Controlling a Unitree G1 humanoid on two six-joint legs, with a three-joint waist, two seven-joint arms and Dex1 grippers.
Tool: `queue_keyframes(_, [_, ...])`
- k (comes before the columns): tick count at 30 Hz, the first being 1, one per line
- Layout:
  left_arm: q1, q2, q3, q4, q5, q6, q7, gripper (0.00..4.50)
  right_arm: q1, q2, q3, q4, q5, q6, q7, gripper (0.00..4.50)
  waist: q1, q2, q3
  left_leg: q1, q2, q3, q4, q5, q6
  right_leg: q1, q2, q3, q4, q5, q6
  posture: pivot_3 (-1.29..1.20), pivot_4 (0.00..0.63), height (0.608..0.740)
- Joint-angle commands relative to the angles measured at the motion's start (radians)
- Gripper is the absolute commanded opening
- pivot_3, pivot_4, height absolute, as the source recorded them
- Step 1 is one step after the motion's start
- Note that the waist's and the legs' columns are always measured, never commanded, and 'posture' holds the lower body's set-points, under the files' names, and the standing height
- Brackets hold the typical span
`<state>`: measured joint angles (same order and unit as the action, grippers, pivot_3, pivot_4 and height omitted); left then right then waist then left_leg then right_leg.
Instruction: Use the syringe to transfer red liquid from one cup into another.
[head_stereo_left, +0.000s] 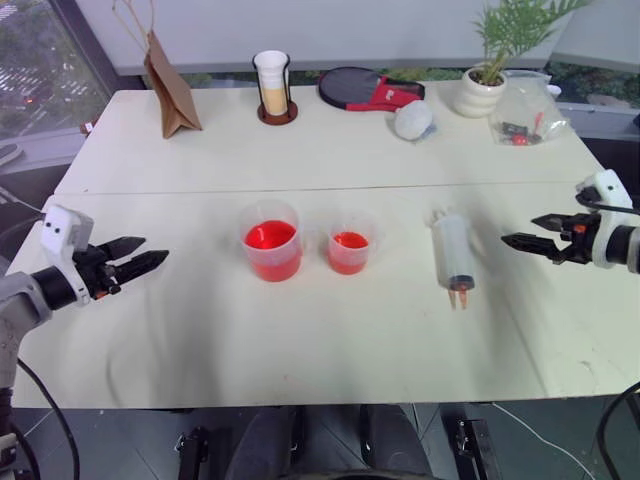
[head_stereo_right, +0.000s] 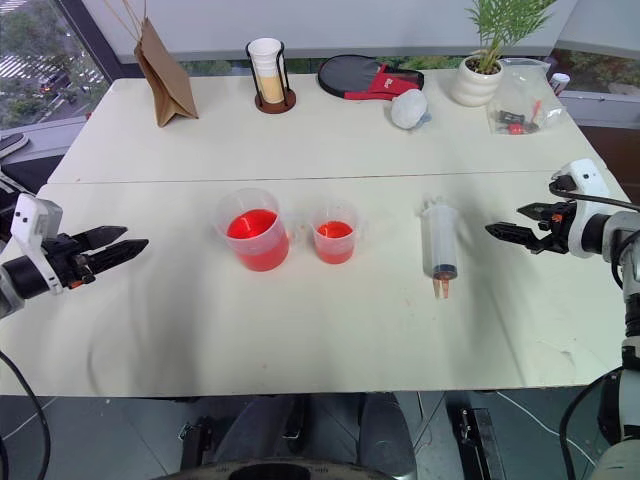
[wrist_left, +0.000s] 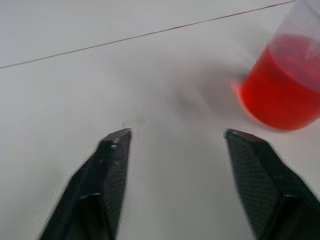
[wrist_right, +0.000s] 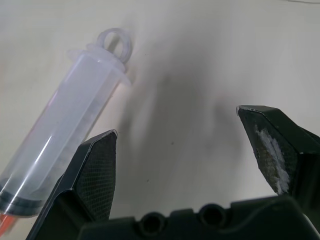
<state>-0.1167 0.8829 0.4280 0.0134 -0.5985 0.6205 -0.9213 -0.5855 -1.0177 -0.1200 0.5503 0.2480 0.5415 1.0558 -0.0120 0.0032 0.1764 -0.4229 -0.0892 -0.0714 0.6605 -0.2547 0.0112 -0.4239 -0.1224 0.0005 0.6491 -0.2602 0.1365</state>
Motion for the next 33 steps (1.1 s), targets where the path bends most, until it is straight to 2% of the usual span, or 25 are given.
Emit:
queue_keyframes(1, [-0.029,0.004,0.022,0.014,-0.002,-0.031,-0.012,4.48,-0.059,-0.006,-0.01,0.032,-0.023,-0.05,-0.02,4.39,-0.001,0.0,0.0,0.0,0.0,0.0,0.0,0.0,0.0,0.0,0.0,0.0,0.0,0.0,0.0,0.0,0.15,0.739])
queue_keyframes(6, [-0.065,0.015,0.006,0.062,0.014,-0.062,-0.032,4.48,-0.115,-0.009,-0.013,0.09,-0.055,-0.066,-0.056,4.39,-0.001,0.0,0.0,0.0,0.0,0.0,0.0,0.0,0.0,0.0,0.0,0.0,0.0,0.0,0.0,0.0,0.15,0.739])
queue_keyframes(8, [-0.094,0.043,-0.002,0.07,0.009,-0.068,-0.073,4.48,-0.181,-0.019,0.012,0.055,-0.052,0.087,-0.053,4.39,-0.002,0.0,0.0,0.0,0.0,0.0,0.0,0.0,0.0,0.0,0.0,0.0,0.0,0.0,0.0,0.0,0.15,0.739])
queue_keyframes(11, [-0.144,0.104,-0.021,0.019,-0.019,-0.024,-0.135,4.48,-0.271,-0.043,0.091,-0.054,-0.019,0.341,0.036,4.39,-0.004,0.0,0.0,-0.002,0.001,0.0,0.0,0.0,-0.001,-0.003,0.0,0.0,0.0,0.0,0.0,0.0,0.15,0.739])
queue_keyframes(14, [-0.181,0.164,-0.057,-0.095,-0.057,0.029,-0.193,4.48,-0.321,-0.104,0.24,-0.21,0.029,0.603,0.173,4.39,-0.003,0.0,0.0,-0.003,0.001,0.0,-0.001,0.0,0.0,-0.004,0.0,0.0,0.0,0.0,0.0,0.0,0.15,0.739])
queue_keyframes(17, [-0.213,0.182,-0.097,-0.188,-0.082,0.06,-0.209,4.48,-0.354,-0.135,0.356,-0.289,0.069,0.746,0.251,4.39,0.0,0.001,0.001,-0.003,0.0,0.0,-0.002,-0.001,0.001,-0.003,-0.001,0.0,-0.001,0.0,0.0,0.0,0.15,0.739])
queue_keyframes(21, [-0.255,0.181,-0.158,-0.286,-0.088,0.068,-0.218,4.48,-0.425,-0.057,0.456,-0.217,0.033,0.822,0.196,4.39,-0.002,0.0,0.001,-0.003,-0.001,0.001,-0.001,-0.001,0.001,-0.003,-0.002,0.0,-0.002,0.0,0.0,0.0,0.15,0.739])
queue_keyframes(28, [-0.25,0.188,-0.191,-0.418,-0.098,0.092,-0.203,4.48,-0.507,0.114,0.455,0.022,0.01,0.891,0.057,4.39,-0.003,0.0,0.001,-0.003,0.0,0.001,-0.002,0.004,-0.006,-0.004,-0.001,0.0,-0.001,0.0,0.0,0.0,0.15,0.739])
queue_keyframes(32, [-0.241,0.159,-0.197,-0.446,-0.106,0.1,-0.168,4.48,-0.545,0.199,0.471,0.131,-0.035,0.842,-0.016,4.39,-0.004,0.0,0.001,-0.003,-0.001,0.001,-0.002,0.004,-0.006,-0.004,-0.001,0.0,-0.001,0.0,0.0,0.0,0.15,0.739])
queue_keyframes(33, [-0.233,0.152,-0.202,-0.449,-0.1,0.096,-0.161,4.5,-0.551,0.219,0.475,0.156,-0.052,0.82,-0.039,4.16,-0.004,0.0,0.001,-0.003,-0.001,0.001,-0.002,0.004,-0.006,-0.004,-0.001,0.0,-0.001,0.0,0.0,0.0,0.15,0.739])
